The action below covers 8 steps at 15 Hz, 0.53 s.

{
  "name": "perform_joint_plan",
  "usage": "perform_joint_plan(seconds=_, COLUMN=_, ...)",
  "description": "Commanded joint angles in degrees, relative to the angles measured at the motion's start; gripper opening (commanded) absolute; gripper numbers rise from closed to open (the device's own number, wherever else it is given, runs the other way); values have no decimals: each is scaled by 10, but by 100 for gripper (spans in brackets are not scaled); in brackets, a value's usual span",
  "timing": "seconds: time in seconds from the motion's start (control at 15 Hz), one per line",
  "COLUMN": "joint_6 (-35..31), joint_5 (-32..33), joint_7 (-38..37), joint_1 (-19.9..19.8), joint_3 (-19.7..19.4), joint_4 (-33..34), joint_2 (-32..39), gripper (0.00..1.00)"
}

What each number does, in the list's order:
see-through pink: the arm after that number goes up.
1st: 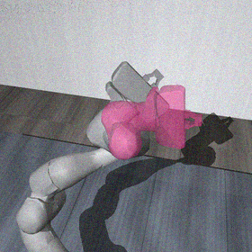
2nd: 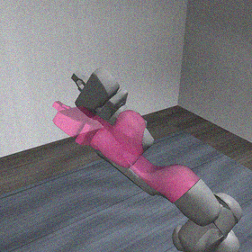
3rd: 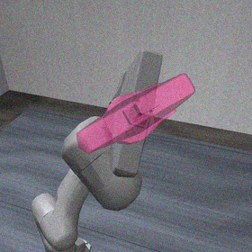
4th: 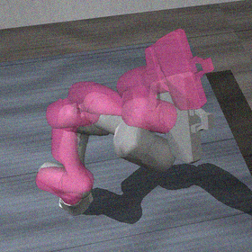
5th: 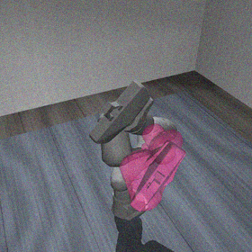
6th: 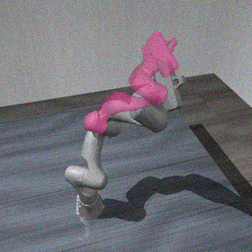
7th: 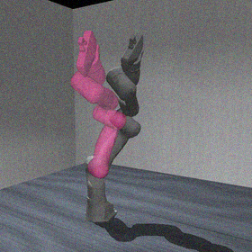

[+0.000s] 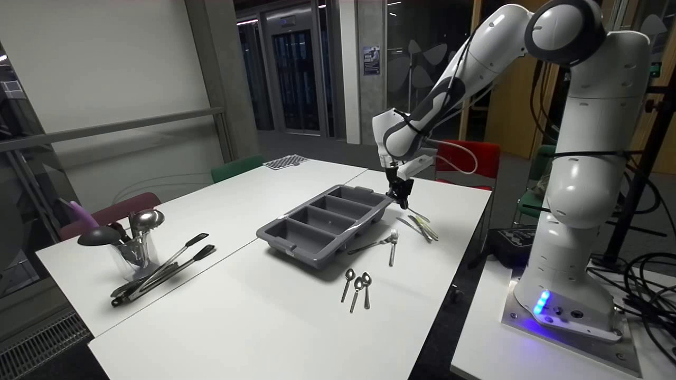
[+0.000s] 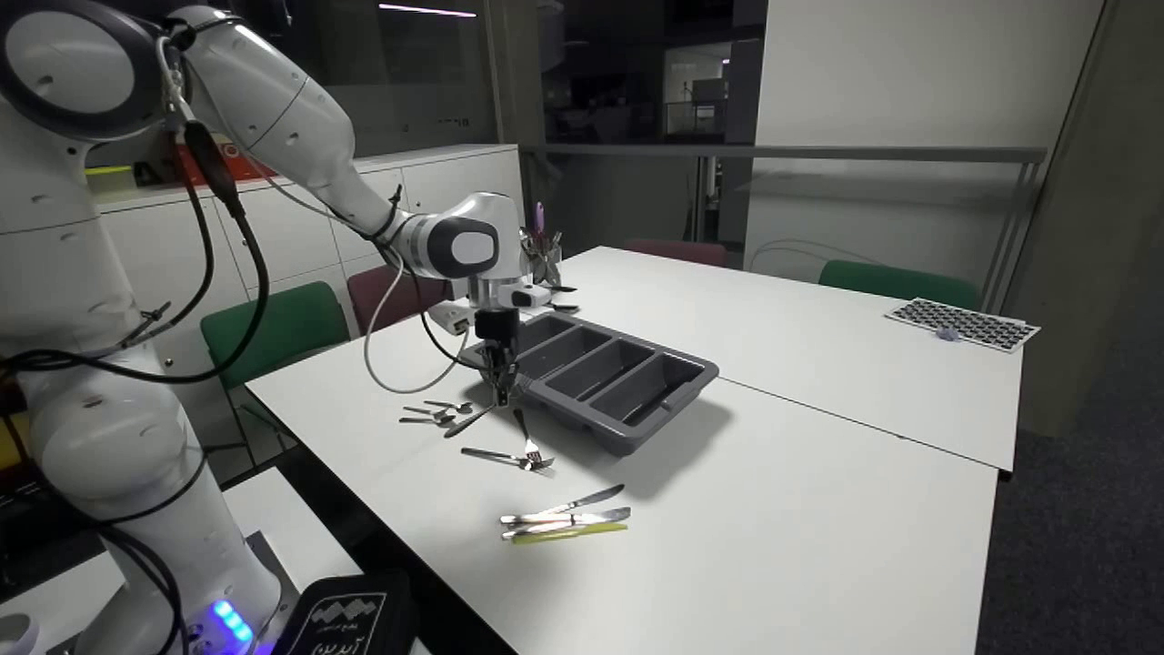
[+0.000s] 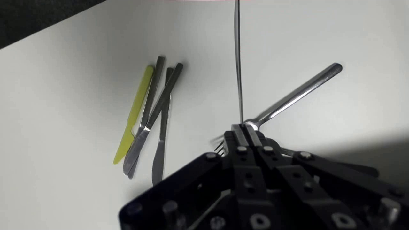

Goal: Put the fork into the utensil organizer

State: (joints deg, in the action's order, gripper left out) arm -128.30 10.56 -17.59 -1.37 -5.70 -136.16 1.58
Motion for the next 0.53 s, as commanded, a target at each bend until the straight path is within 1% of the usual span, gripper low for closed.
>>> perform_joint_plan(seconds=0.0, joint_6=11, joint_5=29, joint_7=97, joint_1=-8, joint_3=8, joint_4=-3, joint_2=-29, gripper=0)
perform_joint_plan(seconds=0.27, joint_6=-10, joint_5=18, joint_7=230, joint_1=-15, joint_3=5, joint_4=-9, joint_2=-35, gripper=0)
perform_joint_plan(seconds=0.47, joint_6=-11, joint_5=10, joint_7=290, joint_1=-16, joint_3=3, joint_4=-8, joint_2=-32, gripper=0)
